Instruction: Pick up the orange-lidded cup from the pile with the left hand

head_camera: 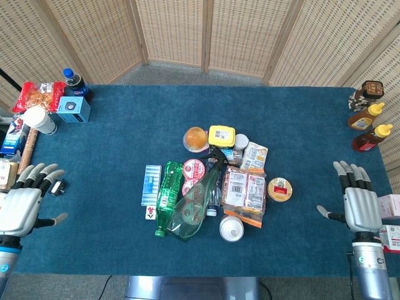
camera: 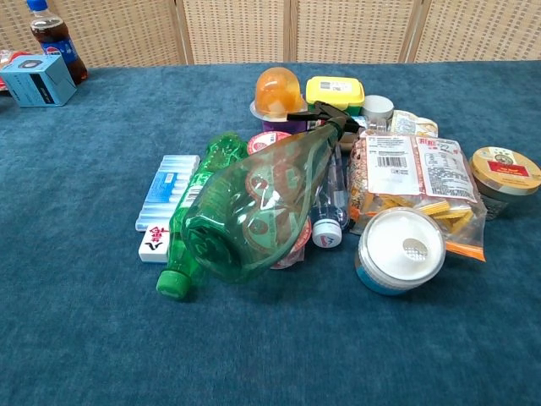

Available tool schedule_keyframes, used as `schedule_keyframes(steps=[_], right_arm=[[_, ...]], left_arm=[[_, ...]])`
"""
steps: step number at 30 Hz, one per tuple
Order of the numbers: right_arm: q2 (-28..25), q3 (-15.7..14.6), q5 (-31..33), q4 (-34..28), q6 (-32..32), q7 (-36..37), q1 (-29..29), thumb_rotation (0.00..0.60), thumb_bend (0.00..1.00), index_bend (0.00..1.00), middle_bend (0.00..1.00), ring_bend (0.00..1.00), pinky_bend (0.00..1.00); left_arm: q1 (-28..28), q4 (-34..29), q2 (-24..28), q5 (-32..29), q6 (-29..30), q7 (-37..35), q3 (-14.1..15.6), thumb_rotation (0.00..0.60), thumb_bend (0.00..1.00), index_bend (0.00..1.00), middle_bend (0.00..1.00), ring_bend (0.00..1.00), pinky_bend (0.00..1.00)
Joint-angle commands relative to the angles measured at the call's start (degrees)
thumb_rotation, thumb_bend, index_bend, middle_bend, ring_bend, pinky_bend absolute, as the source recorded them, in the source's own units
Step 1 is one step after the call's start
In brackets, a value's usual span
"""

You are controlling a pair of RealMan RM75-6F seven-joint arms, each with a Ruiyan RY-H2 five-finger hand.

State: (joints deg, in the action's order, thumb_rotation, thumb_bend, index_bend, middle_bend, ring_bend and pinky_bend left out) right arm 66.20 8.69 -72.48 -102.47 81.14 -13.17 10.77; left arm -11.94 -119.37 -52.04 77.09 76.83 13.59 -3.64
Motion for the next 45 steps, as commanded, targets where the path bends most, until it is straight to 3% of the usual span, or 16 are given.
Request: schedule_keyframes(steps=[1, 8, 18, 27, 45], right_arm=[[-0.04, -0.06, -0.06, -0.03, -0.07, 0.18, -0.08, 0.565, 0.0, 0.0, 0.0, 0.0, 0.0], [-0.29, -0.3, -0.05, 0.16, 0.07, 1.31, -0.71, 0.564, 0.0, 0.0, 0.0, 0.0, 0.0], [-1.96, -0.43, -0.43, 0.52, 1.07, 3.47, -2.16, 0.565, 0.0, 0.0, 0.0, 0.0, 0.0], [-3.24, 0.02, -0.36, 0.19, 1.75, 3.96, -2.81, 0.562, 0.0, 0.0, 0.0, 0.0, 0.0], [-5.26, 0.26, 0.71, -0.7, 3.49, 3.7, -4.75, 0.564, 0.0, 0.0, 0.0, 0.0, 0.0]], left_arm=[[-3.66, 0.63, 1.26, -2.7, -5.11, -2.89, -2.25, 0.6, 0.16, 0.07, 0.08, 0.0, 0.0], [-12.57, 4.29, 0.14, -10.55, -15.78, -4.43, -7.05, 0.6, 0.16, 0.0, 0.0, 0.0, 0.0], [-25.02, 12.82, -7.91, -19.39, -25.9, -1.72, -11.33, 0.6, 0.16, 0.0, 0.0, 0.0, 0.0], [-33.91, 23.82, -17.21, -21.85, -33.56, -4.15, -12.9, 0.6, 0.16, 0.0, 0.0, 0.0, 0.0], [-46.84, 46.82, -34.58, -25.73, -40.11, -7.44, -15.1, 0.6, 0.16, 0.0, 0.0, 0.0, 0.0]])
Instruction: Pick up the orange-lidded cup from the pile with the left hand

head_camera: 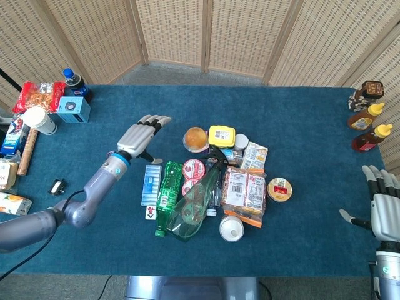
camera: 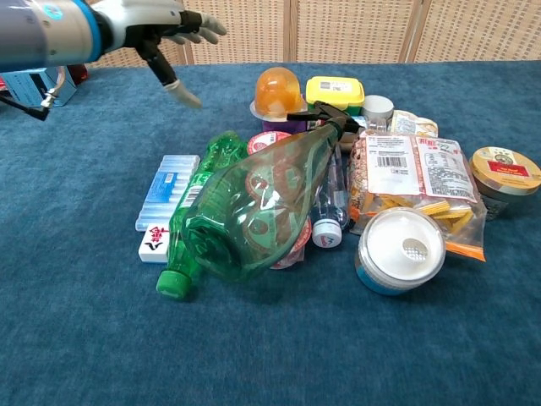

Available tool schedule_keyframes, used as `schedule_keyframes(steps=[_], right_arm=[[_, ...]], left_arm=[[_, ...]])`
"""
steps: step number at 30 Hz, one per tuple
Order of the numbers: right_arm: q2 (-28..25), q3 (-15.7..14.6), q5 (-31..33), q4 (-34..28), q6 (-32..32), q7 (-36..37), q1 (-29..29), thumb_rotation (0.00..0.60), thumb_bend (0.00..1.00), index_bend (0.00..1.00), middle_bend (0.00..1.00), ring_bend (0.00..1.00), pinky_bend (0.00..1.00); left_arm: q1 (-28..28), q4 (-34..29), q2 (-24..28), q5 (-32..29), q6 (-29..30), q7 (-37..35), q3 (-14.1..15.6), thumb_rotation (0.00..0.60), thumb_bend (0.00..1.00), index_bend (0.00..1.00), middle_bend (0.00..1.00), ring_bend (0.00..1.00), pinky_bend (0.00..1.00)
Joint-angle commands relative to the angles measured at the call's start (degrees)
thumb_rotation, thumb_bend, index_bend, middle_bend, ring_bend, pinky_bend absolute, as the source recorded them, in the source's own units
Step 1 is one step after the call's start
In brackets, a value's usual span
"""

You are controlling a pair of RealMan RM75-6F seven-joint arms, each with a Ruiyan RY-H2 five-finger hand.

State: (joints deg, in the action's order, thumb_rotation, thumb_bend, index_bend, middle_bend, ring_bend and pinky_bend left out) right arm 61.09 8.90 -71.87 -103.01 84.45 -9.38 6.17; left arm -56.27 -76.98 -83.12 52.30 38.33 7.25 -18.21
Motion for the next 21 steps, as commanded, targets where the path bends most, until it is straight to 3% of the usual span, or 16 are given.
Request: schedule_keyframes(steps=[1, 9, 21], right_arm=[[-0.23, 0.09, 0.18, -0.27, 0.28, -0.15, -0.24, 0.569, 0.0, 0.0, 0.0, 0.0, 0.0], [-0.55, 0.3, 0.85, -0.79, 0.8, -0.85, -0.77, 0.564, 0.0, 0.0, 0.0, 0.0, 0.0], [-1.22, 0.39, 2.2, -0.12, 1.72, 0.78, -2.47, 0.564, 0.0, 0.0, 0.0, 0.0, 0.0]], left_arm=[[-3.07, 5.74, -4.42, -1.03, -1.96, -1.37, -0.63, 0.6, 0.16, 0.0, 0.0, 0.0, 0.0], [-7.78, 15.77, -11.25, -1.56, -6.54, -5.02, -1.96, 0.6, 0.16, 0.0, 0.0, 0.0, 0.0], [-11.87, 24.49, -17.5, -0.96, -9.9, -9.63, -3.4, 0.6, 0.16, 0.0, 0.01, 0.0, 0.0]])
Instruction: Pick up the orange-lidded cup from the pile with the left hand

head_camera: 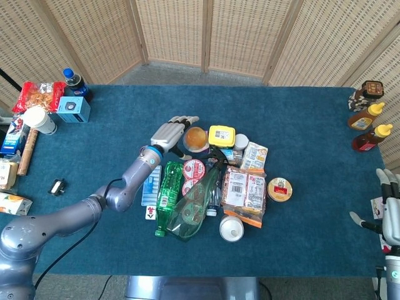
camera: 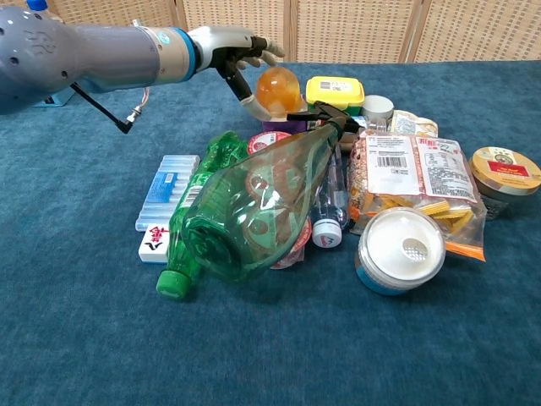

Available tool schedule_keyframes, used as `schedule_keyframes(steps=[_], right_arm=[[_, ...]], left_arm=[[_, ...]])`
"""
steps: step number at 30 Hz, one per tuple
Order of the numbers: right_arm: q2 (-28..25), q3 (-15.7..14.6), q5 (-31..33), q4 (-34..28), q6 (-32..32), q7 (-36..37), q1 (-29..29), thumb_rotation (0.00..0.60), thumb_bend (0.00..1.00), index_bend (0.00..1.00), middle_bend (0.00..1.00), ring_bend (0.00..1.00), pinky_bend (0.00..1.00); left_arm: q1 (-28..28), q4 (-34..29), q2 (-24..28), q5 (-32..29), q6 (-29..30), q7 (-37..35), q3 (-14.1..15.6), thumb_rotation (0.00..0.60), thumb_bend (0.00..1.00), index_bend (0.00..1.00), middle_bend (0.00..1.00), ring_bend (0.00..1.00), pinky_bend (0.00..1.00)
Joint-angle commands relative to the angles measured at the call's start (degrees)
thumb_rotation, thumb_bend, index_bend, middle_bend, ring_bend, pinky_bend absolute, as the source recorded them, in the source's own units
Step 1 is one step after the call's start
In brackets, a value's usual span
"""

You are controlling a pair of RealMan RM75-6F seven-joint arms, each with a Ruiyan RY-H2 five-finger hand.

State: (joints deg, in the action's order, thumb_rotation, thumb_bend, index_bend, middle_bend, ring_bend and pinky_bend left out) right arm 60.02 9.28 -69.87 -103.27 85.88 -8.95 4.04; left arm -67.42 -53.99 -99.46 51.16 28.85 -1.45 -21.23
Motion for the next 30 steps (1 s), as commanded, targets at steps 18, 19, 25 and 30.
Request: schedule_keyframes(steps=[18, 19, 25, 30], right_arm=[[-2.23, 0.2, -0.71, -0.89, 1.86, 6.69, -3.17, 0.566, 0.0, 0.0, 0.0, 0.0, 0.0], [-2.31, 0.23, -0.9, -0.91, 1.96, 7.02, -3.25, 0.566, 0.0, 0.0, 0.0, 0.0, 0.0], [-2.63, 0.26, -1.23, -0.91, 2.21, 7.52, -3.65, 0.563, 0.0, 0.0, 0.0, 0.0, 0.0], [-1.94, 0.16, -1.14, -0.13, 1.31, 8.0, -3.45, 0.564, 0.0, 0.0, 0.0, 0.0, 0.0]], left_arm=[[-1.95, 11.63, -9.51, 2.55, 5.0, -2.06, -0.94, 0.6, 0.45, 0.49, 0.36, 0.49, 0.33], [-1.8, 11.72, -9.6, 2.42, 5.27, -1.9, -1.02, 0.6, 0.47, 0.51, 0.38, 0.52, 0.37], [0.15, 9.49, -8.07, 1.24, 7.83, -1.53, -2.31, 0.6, 0.49, 0.57, 0.49, 0.61, 0.47], [3.69, 1.0, -2.17, 0.94, 11.5, -0.97, -3.25, 0.6, 0.49, 0.58, 0.5, 0.61, 0.47]])
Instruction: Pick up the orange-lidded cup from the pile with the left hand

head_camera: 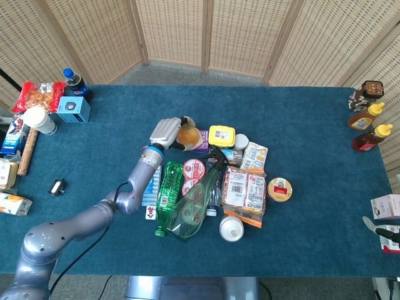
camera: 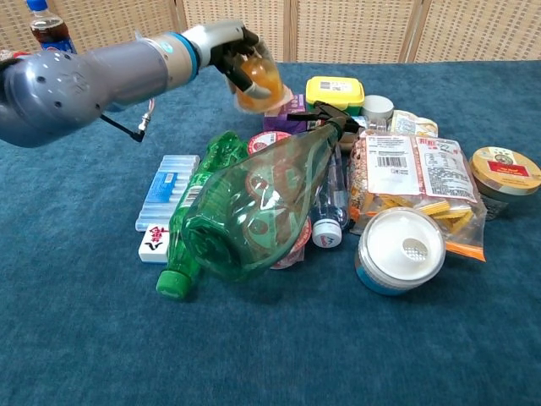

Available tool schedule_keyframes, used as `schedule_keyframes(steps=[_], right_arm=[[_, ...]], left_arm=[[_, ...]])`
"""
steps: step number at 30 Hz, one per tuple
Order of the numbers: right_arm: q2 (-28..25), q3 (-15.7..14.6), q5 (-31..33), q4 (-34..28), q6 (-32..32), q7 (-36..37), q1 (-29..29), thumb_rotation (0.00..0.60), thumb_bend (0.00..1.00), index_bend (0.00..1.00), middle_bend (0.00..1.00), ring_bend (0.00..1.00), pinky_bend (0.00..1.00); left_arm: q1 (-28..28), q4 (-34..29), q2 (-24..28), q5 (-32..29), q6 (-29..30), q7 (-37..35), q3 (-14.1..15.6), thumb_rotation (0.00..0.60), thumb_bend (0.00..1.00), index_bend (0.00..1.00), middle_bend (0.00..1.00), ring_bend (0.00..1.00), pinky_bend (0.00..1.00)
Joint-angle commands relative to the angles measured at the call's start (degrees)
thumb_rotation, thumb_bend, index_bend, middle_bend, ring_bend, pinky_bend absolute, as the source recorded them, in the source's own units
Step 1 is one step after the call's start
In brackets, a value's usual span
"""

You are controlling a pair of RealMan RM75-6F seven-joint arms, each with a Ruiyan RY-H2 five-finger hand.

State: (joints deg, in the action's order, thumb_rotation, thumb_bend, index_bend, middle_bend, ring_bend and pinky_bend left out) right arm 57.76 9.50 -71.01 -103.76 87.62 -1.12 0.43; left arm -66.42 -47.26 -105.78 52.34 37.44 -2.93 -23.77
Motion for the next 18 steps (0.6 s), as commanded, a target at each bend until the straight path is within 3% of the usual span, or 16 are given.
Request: schedule_keyframes(steps=[1, 10, 18], right_arm=[[0.48, -0.08, -0.03, 0.55, -0.63, 0.26, 0.25, 0.564, 0.0, 0.0, 0.0, 0.0, 0.0], [2.22, -0.05, -0.87, 2.14, -2.36, 1.01, 1.4, 0.561, 0.0, 0.0, 0.0, 0.0, 0.0], [3.88, -0.35, -1.55, 3.22, -3.45, 1.6, 2.03, 0.565, 0.0, 0.0, 0.0, 0.0, 0.0]], left_arm=[[3.49, -7.72, 5.42, -0.17, 3.82, 0.7, -0.79, 0.6, 0.48, 0.58, 0.5, 0.61, 0.47], [11.75, -30.21, 19.1, 0.11, 12.89, 1.2, -2.72, 0.6, 0.48, 0.58, 0.51, 0.61, 0.47], [16.76, -43.85, 28.04, -0.63, 16.36, -1.44, -5.03, 0.6, 0.47, 0.58, 0.51, 0.61, 0.47]])
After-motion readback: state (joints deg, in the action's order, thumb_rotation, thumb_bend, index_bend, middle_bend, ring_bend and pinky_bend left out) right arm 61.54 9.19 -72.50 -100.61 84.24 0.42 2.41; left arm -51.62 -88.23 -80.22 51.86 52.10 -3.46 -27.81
